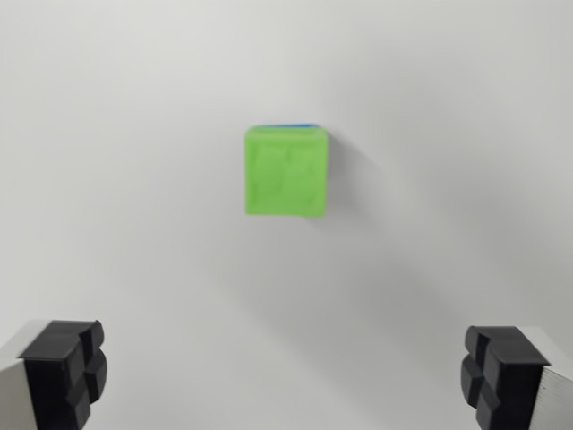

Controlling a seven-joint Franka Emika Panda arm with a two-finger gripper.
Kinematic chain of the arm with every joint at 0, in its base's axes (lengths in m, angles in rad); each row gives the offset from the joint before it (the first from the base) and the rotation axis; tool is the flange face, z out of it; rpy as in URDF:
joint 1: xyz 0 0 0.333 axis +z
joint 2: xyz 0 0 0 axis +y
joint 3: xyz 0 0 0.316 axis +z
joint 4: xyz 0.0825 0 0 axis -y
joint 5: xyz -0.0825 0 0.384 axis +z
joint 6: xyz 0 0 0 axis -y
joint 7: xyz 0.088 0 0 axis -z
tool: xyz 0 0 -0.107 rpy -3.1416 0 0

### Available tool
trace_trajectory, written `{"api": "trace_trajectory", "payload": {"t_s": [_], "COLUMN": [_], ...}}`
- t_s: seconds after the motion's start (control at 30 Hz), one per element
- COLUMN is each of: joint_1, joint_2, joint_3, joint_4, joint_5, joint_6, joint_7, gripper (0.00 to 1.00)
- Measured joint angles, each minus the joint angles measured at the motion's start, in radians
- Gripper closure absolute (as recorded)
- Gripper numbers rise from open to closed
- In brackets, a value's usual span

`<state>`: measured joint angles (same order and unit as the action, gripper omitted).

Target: Stack cube

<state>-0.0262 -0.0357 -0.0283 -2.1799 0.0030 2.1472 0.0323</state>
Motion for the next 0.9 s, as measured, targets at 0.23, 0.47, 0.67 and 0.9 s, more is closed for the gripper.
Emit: {"api": "trace_trajectory", "payload": {"t_s": [0.23,0.47,0.67,0.9], "joint_1": [0.000,0.000,0.000,0.000], "joint_2": [-0.023,-0.038,-0.046,-0.050], "joint_3": [0.000,0.000,0.000,0.000], "joint_4": [0.035,0.066,0.087,0.101], "joint_5": [0.000,-0.001,-0.001,-0.001], "joint_6": [-0.058,-0.105,-0.133,-0.152], "joint_7": [0.000,0.000,0.001,0.001], "gripper": [0.00,0.00,0.00,0.00]}}
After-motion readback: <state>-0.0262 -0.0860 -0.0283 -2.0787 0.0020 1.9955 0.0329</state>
